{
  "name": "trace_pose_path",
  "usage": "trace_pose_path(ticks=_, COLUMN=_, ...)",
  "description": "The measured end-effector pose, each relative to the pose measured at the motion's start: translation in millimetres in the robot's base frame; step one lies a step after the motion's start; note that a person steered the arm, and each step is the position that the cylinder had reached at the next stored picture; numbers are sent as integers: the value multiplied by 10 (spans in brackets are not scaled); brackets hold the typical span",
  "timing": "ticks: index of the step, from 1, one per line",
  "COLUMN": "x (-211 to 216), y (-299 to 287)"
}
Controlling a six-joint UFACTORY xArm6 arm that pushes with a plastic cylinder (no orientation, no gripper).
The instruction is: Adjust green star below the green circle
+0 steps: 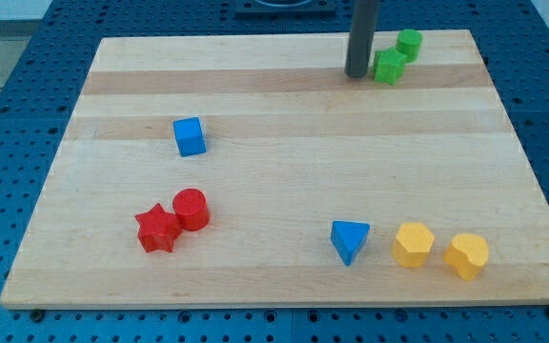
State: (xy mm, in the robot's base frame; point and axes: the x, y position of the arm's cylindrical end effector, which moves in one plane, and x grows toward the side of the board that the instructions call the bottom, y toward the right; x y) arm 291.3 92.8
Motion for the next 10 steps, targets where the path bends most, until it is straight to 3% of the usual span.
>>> trace_pose_path(ticks=2, x=151, y=562)
trace_pose_path(ticks=4, x=-36, y=783)
trace_pose_path(ticks=5, x=109, y=633)
trace_pose_path(ticks=7, x=626, y=887)
trace_pose_path(ticks=9, x=643, y=730)
trace_pose_path(ticks=10, x=633, y=283)
